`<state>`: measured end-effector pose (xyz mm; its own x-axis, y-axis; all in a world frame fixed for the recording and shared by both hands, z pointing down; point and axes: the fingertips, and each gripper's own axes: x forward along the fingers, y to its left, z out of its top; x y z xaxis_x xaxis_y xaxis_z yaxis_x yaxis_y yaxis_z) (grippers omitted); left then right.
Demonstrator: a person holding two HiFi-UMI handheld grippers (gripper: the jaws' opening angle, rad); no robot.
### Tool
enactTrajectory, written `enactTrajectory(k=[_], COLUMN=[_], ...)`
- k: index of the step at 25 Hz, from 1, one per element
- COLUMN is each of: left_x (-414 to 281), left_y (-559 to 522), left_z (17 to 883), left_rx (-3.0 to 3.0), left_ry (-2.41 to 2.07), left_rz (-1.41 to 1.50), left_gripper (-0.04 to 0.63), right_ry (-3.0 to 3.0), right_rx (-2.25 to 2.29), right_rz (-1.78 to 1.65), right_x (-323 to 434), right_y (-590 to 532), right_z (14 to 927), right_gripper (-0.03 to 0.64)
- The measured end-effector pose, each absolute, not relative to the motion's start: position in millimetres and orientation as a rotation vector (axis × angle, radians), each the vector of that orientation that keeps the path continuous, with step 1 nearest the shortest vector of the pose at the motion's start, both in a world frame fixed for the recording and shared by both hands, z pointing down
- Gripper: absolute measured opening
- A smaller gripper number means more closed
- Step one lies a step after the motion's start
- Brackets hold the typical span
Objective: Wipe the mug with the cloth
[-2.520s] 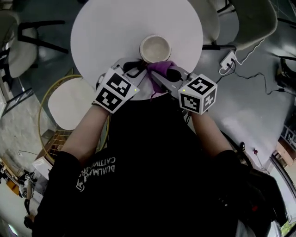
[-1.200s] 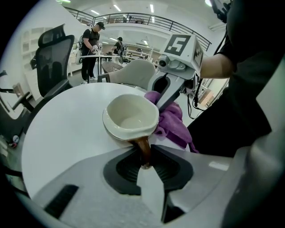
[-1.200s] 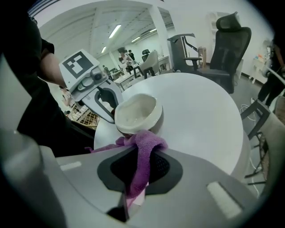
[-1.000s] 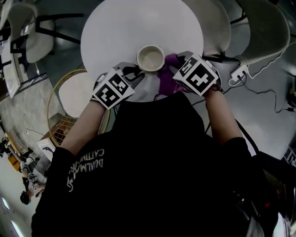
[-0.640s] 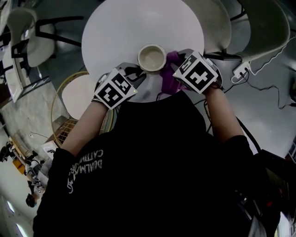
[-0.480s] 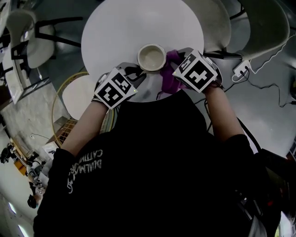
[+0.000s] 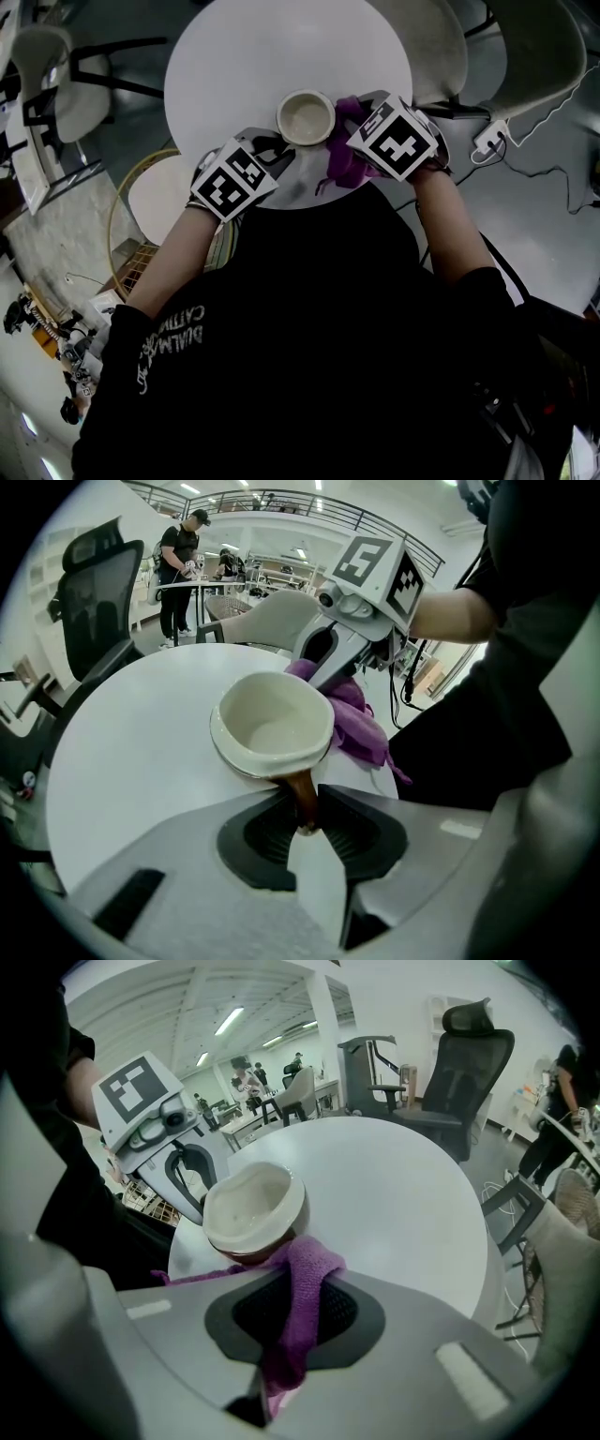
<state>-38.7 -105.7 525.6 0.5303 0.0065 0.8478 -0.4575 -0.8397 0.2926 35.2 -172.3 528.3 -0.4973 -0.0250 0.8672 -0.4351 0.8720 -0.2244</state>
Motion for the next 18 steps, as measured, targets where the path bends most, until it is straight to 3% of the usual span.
enactTrajectory(k=[18], left_x=[-39], left_y=[-106], left_z=[528], left_rx=[2.262], left_ry=[-0.346], left_rz=[1.288], left_gripper=[0.067], right_ry=[-2.039], right_rx=[0.435], right_rz=[0.504], right_x=[26], right_y=[-206], right_z=[529], right_gripper=[0.035])
